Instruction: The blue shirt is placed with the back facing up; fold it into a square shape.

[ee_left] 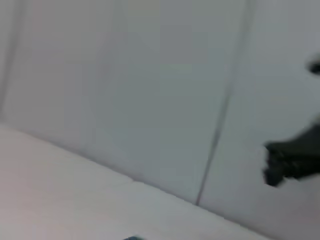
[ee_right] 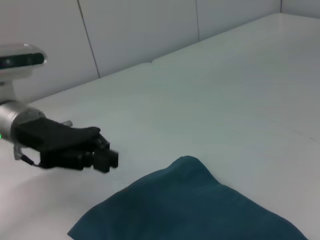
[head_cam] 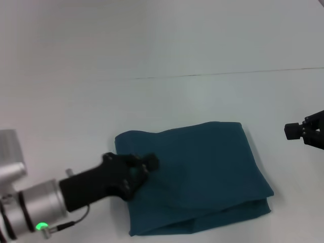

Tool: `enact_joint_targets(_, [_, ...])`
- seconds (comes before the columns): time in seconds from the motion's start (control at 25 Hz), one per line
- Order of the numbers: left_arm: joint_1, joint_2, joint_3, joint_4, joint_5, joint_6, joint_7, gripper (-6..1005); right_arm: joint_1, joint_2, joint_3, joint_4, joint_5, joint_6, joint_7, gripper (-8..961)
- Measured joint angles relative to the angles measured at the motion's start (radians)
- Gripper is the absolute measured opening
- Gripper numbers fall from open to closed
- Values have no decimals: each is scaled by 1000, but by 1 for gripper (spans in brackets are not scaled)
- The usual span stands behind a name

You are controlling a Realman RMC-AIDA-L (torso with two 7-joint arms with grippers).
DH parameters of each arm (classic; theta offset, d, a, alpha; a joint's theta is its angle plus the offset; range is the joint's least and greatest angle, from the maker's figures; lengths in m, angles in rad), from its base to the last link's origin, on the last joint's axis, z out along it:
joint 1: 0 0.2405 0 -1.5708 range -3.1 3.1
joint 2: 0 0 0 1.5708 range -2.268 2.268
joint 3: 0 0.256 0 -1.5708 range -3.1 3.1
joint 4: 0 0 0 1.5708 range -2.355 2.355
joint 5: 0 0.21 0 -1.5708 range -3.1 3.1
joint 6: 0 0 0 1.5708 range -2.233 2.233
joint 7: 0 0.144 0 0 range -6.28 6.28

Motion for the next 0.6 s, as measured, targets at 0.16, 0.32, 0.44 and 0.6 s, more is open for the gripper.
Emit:
enact_joint_targets(0.16, [25, 3, -12, 136, 65, -54, -355, 172, 5, 2, 0, -18, -1, -17, 7, -2])
enact_joint_targets(0.32, [-9, 12, -9, 281, 291, -119, -807, 248, 7, 3, 0, -50, -2, -45, 11, -1])
enact_joint_targets(0.44, [-62, 33, -7, 346, 427, -109, -1092, 306, 6, 4, 1, -66, -4, -55, 18, -1])
enact_joint_targets(0.6, [-127, 65, -11, 386, 534, -45, -1321, 382, 5, 3, 0, -77, -5, -67, 23, -1])
